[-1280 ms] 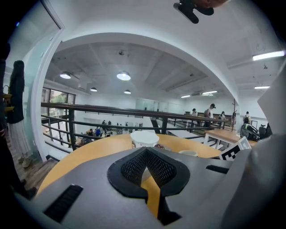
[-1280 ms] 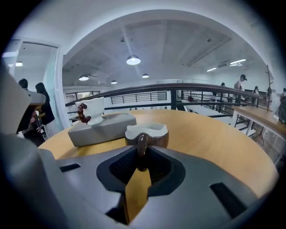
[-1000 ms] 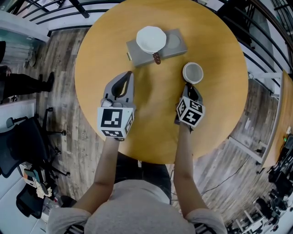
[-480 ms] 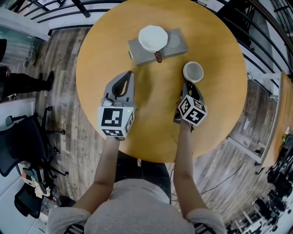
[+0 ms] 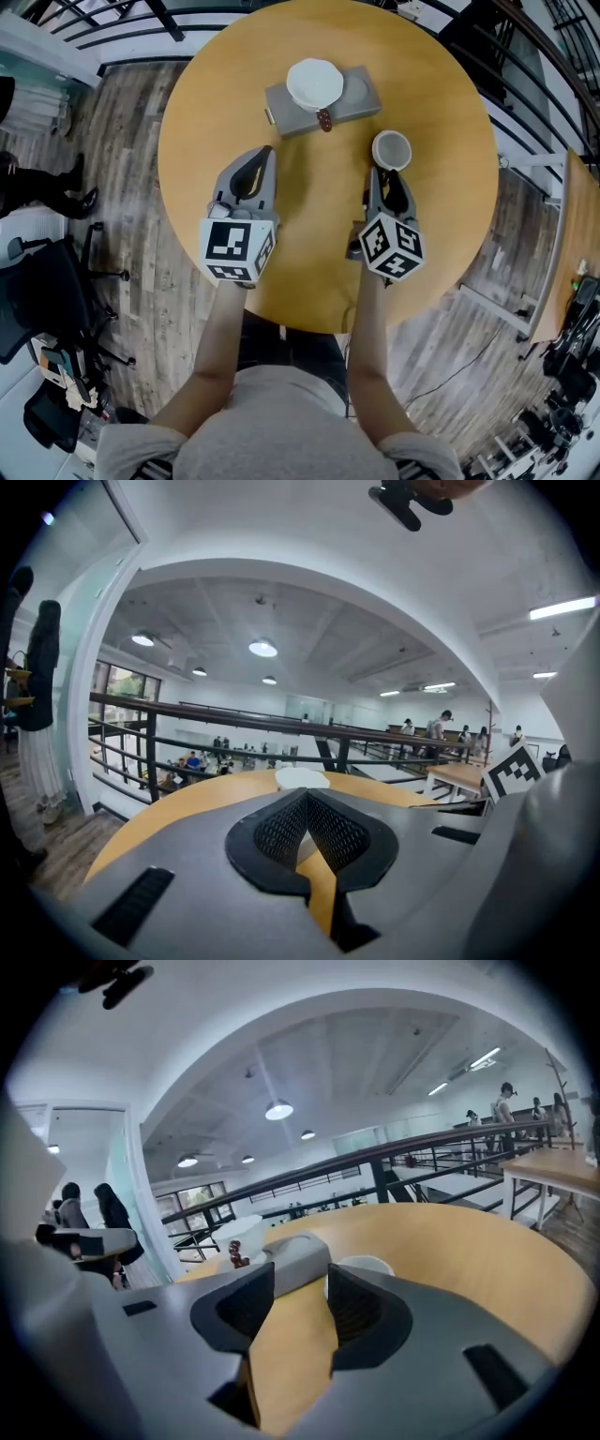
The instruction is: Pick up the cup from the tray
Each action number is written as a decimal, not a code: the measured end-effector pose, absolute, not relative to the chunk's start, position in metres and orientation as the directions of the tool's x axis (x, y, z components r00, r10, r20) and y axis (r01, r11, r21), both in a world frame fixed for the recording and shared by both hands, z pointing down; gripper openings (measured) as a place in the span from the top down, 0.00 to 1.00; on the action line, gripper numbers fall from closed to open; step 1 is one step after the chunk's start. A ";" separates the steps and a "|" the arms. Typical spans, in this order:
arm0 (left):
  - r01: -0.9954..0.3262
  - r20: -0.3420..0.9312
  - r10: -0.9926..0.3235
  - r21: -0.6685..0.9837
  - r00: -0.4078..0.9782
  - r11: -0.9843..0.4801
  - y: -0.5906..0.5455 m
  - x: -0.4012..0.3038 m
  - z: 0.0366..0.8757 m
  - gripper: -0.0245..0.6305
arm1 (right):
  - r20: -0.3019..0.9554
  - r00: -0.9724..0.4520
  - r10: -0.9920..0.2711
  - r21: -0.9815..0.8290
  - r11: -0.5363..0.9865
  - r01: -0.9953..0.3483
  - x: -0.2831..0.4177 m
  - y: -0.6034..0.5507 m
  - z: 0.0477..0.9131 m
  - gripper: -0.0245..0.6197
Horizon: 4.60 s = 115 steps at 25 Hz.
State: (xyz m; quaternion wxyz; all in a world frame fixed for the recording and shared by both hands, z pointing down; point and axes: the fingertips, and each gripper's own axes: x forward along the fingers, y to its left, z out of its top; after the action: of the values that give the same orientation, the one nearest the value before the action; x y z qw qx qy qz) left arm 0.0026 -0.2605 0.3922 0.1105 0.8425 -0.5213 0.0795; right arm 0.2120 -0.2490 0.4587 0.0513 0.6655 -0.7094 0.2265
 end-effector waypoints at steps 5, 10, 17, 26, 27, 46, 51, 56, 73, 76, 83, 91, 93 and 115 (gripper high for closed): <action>-0.893 0.214 -0.867 0.124 0.449 -0.432 -0.258 -0.002 0.381 0.95 | 0.324 -0.209 -0.923 -0.245 0.132 -0.961 0.173 -0.254 0.438 0.73; -0.907 0.212 -0.882 0.079 0.422 -0.415 -0.257 -0.013 0.376 0.95 | 0.316 -0.285 -0.905 -0.214 0.225 -0.951 0.144 -0.266 0.433 0.73; -0.928 0.199 -0.906 0.079 0.374 -0.365 -0.260 -0.038 0.368 0.95 | 0.309 -0.340 -0.888 -0.177 0.298 -0.938 0.128 -0.292 0.422 0.73; -0.941 0.189 -0.922 0.087 0.339 -0.328 -0.267 -0.061 0.369 0.95 | 0.378 -0.381 -0.844 -0.105 0.369 -0.923 0.106 -0.322 0.446 0.70; -0.941 0.191 -0.921 0.088 0.339 -0.328 -0.268 -0.062 0.370 0.95 | 0.384 -0.380 -0.841 -0.103 0.370 -0.923 0.105 -0.325 0.449 0.70; -0.941 0.214 -0.917 0.122 0.336 -0.316 -0.278 -0.076 0.389 0.95 | 0.357 -0.364 -0.860 -0.059 0.369 -0.928 0.093 -0.357 0.481 0.70; -0.935 0.207 -0.914 0.142 0.349 -0.325 -0.280 -0.076 0.391 0.95 | 0.313 -0.357 -0.880 -0.006 0.373 -0.928 0.092 -0.359 0.477 0.84; -0.931 0.209 -0.910 0.155 0.358 -0.331 -0.280 -0.074 0.395 0.95 | 0.287 -0.338 -0.896 0.041 0.365 -0.930 0.092 -0.359 0.479 0.87; -0.934 0.224 -0.909 0.160 0.351 -0.321 -0.283 -0.074 0.403 0.95 | 0.256 -0.297 -0.920 -0.069 0.289 -0.955 0.099 -0.355 0.465 0.91; -0.933 0.221 -0.910 0.158 0.352 -0.322 -0.283 -0.075 0.403 0.95 | 0.241 -0.293 -0.925 -0.082 0.282 -0.956 0.100 -0.351 0.459 0.91; -0.930 0.208 -0.910 0.155 0.359 -0.332 -0.285 -0.073 0.399 0.95 | 0.180 -0.310 -0.934 -0.078 0.301 -0.950 0.105 -0.337 0.423 0.91; -0.920 0.186 -0.904 0.156 0.386 -0.360 -0.281 -0.058 0.391 0.95 | 0.162 -0.315 -0.935 -0.083 0.305 -0.949 0.119 -0.300 0.404 0.91; -0.915 0.185 -0.899 0.158 0.396 -0.371 -0.277 -0.054 0.390 0.95 | 0.165 -0.313 -0.935 -0.097 0.300 -0.949 0.121 -0.289 0.404 0.91; -0.905 0.196 -0.885 0.140 0.422 -0.401 -0.237 -0.035 0.393 0.95 | 0.339 -0.319 -0.885 -0.213 0.258 -0.942 0.128 -0.215 0.486 0.91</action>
State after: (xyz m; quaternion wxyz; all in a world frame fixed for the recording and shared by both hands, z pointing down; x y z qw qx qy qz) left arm -0.0350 -0.2369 0.3935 0.1125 0.8357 -0.5357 0.0449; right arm 0.1280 -0.2148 0.4860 0.0755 0.5786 -0.7896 0.1901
